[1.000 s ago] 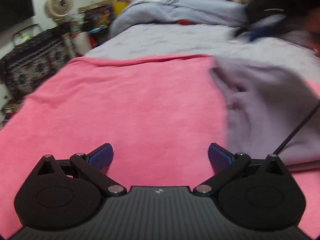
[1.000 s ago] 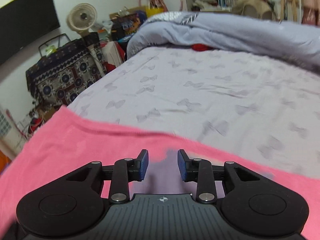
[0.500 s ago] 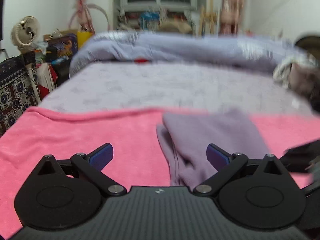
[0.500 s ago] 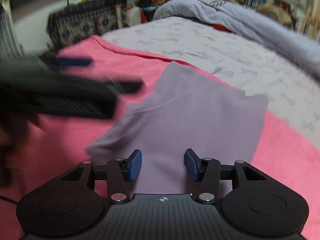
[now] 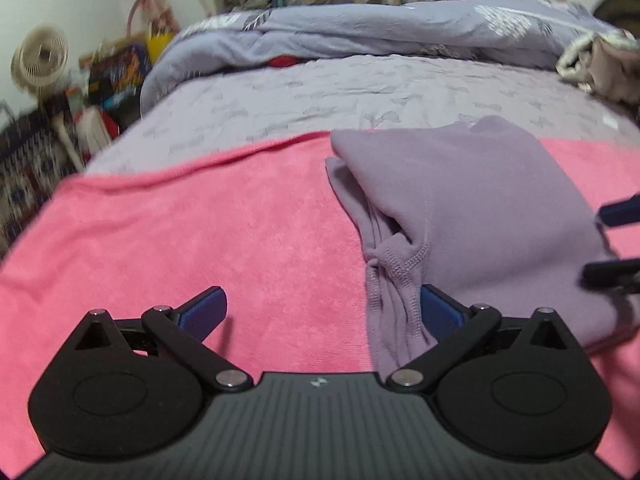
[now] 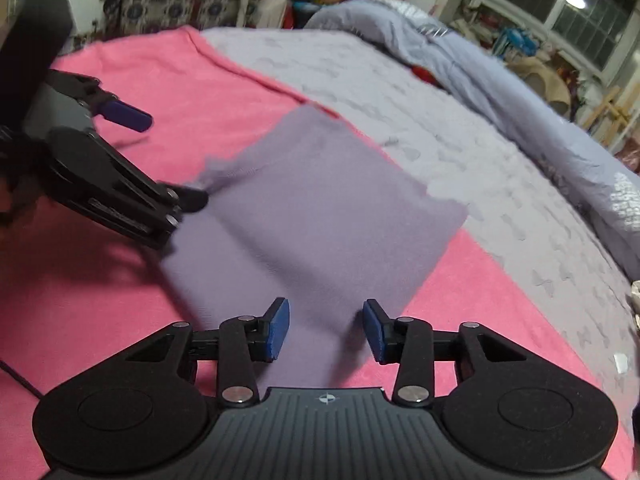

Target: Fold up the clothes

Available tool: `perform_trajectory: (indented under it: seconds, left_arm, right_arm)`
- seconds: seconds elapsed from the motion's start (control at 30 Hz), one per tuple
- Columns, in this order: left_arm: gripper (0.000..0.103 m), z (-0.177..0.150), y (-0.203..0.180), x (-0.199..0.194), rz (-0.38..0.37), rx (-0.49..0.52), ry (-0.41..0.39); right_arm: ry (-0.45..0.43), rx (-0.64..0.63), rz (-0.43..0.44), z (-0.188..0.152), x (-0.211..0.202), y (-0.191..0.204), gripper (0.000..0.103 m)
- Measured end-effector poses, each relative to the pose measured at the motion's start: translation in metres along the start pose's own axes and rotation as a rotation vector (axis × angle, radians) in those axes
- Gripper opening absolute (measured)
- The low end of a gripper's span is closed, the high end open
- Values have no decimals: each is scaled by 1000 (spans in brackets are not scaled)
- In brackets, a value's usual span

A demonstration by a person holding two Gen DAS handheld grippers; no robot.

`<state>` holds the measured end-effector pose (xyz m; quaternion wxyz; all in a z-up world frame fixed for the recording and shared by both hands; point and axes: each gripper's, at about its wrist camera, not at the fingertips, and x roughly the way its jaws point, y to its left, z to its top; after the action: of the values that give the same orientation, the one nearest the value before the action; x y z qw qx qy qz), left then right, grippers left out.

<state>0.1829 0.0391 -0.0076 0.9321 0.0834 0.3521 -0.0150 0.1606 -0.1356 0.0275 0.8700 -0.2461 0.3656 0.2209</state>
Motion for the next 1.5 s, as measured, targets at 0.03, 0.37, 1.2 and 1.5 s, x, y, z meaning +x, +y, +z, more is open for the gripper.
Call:
perform_trajectory:
  seconds: [0.03, 0.37, 1.2, 1.5]
  left_arm:
    - [103, -1, 1, -1, 1, 7, -1]
    - [102, -2, 11, -5, 286, 89, 80]
    - [103, -32, 5, -9, 11, -157, -28]
    - [103, -32, 7, -8, 0, -177, -42]
  right_arm:
    - [-1, 38, 5, -4, -4, -1, 47]
    - [-22, 378, 80, -19, -16, -32, 55]
    - [-185, 420, 77, -1, 53, -59, 59]
    - [-227, 608, 44, -34, 37, -65, 93]
